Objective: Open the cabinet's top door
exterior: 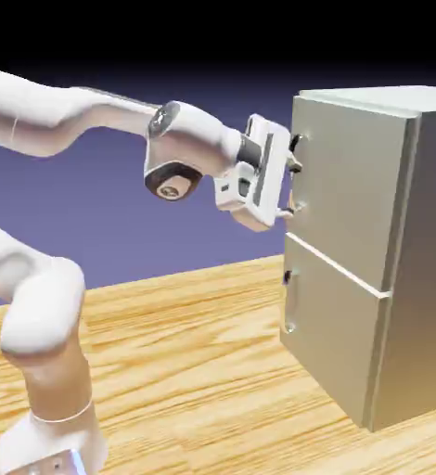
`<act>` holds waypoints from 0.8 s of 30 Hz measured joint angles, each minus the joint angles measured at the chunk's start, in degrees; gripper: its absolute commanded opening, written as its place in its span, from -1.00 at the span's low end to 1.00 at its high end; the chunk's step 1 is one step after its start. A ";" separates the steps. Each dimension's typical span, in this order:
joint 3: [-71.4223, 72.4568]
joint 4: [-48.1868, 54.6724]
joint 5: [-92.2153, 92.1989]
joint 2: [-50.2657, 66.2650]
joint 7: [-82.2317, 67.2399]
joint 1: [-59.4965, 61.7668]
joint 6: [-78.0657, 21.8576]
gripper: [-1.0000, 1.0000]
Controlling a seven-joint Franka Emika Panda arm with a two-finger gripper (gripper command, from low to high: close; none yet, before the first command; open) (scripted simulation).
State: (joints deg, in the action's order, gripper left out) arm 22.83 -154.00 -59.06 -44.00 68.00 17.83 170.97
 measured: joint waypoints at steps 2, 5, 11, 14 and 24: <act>1.93 0.59 -4.98 -0.96 2.16 1.56 -0.26 0.00; 4.82 1.48 -12.46 -2.39 5.39 3.91 -0.64 0.00; 10.60 3.25 -27.41 -5.26 11.86 8.59 -1.41 0.00; 13.49 4.14 -34.89 -6.70 15.09 10.94 -1.80 0.00; 23.12 7.09 -59.81 -11.48 25.87 18.75 -3.08 0.00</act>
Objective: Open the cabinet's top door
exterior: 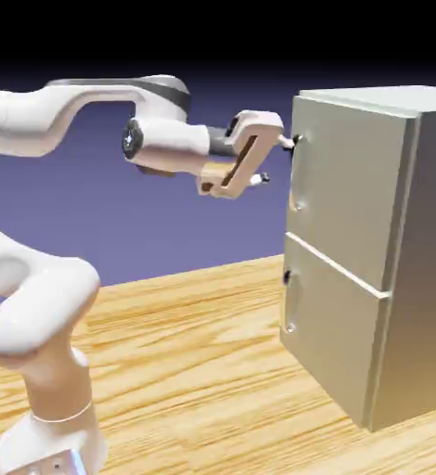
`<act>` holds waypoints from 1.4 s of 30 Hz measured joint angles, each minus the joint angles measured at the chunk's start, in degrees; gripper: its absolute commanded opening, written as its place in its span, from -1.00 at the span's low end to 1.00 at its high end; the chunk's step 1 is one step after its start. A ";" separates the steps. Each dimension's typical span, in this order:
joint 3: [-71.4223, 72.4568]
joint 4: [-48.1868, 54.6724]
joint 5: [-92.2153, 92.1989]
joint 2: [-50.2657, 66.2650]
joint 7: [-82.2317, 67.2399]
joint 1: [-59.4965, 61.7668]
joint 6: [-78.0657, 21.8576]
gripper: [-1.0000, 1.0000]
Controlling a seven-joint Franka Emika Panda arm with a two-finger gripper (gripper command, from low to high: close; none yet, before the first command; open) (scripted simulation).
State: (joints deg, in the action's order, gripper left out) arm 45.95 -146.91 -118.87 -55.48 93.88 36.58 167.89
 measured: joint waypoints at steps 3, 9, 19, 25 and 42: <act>2.89 0.89 -7.48 -1.44 3.23 2.34 -0.38 0.00; 8.67 2.66 -22.43 -4.31 9.70 7.03 -1.15 0.00; 17.77 5.45 -45.98 -8.83 19.89 14.41 -2.37 0.00; 22.55 12.43 -47.13 -5.70 19.34 24.40 -4.83 -1.00; -4.62 -3.85 -39.42 6.38 1.01 -6.65 -15.04 -1.00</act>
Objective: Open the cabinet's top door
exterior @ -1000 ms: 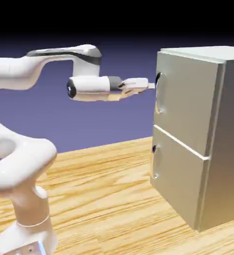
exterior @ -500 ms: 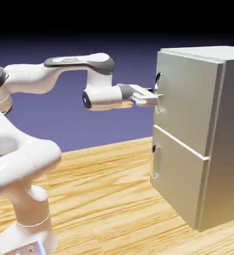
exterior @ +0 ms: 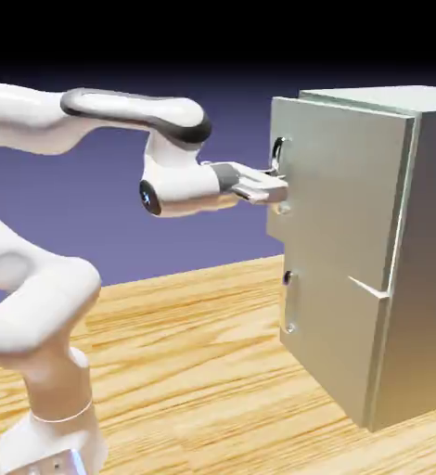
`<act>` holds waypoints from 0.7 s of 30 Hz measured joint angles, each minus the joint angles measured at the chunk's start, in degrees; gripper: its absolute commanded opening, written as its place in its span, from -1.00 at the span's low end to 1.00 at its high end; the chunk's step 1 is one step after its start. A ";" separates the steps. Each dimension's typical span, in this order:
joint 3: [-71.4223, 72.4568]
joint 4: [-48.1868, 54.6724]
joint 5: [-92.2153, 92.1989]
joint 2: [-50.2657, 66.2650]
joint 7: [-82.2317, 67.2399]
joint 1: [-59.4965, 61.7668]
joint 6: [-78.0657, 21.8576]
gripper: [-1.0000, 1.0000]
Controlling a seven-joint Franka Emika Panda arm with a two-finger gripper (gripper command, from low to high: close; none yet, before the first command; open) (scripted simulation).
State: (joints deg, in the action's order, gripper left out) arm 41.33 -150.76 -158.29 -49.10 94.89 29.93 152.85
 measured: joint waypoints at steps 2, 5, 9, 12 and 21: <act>-4.09 -2.96 4.98 -1.24 2.25 -3.64 -2.20 -1.00; -9.90 -6.98 12.47 -3.46 5.54 -8.07 -5.49 -1.00; -17.18 -11.53 22.46 -6.72 9.65 -12.15 -9.96 -1.00; -22.41 -14.32 29.99 -9.14 12.47 -13.97 -13.51 -1.00; -38.20 -19.33 52.24 -14.11 18.82 -14.16 -26.15 -1.00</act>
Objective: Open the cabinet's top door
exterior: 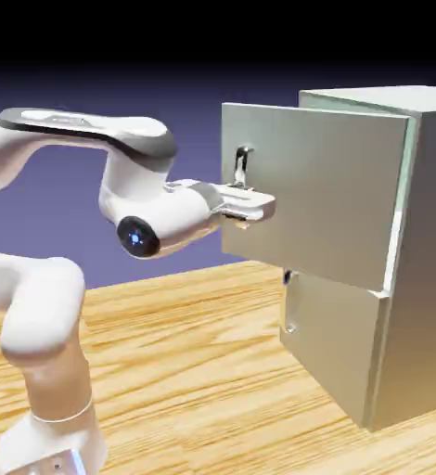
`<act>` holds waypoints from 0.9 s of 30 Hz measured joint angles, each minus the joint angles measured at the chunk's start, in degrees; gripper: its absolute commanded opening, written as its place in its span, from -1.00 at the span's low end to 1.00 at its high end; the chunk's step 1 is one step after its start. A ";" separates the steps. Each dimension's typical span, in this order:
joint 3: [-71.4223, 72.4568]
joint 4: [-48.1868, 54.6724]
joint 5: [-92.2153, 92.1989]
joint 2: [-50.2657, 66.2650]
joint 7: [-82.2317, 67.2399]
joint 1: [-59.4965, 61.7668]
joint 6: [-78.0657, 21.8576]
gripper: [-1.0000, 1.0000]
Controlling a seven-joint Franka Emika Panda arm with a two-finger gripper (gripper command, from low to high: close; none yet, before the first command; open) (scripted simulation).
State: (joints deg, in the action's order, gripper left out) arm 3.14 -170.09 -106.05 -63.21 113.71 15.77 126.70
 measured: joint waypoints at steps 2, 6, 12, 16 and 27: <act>-3.71 -0.31 4.98 -0.25 0.84 0.71 -3.36 -1.00; -11.48 0.17 14.95 0.70 1.73 2.37 -10.77 -1.00; -23.87 4.37 29.55 6.37 1.02 3.69 -23.50 -1.00; -32.17 9.83 38.24 12.77 -0.61 2.39 -32.80 -1.00; -53.53 31.80 52.78 34.90 -8.39 -10.55 -59.56 -1.00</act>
State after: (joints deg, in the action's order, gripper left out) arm -50.39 -138.30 -53.28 -28.31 105.32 5.22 67.13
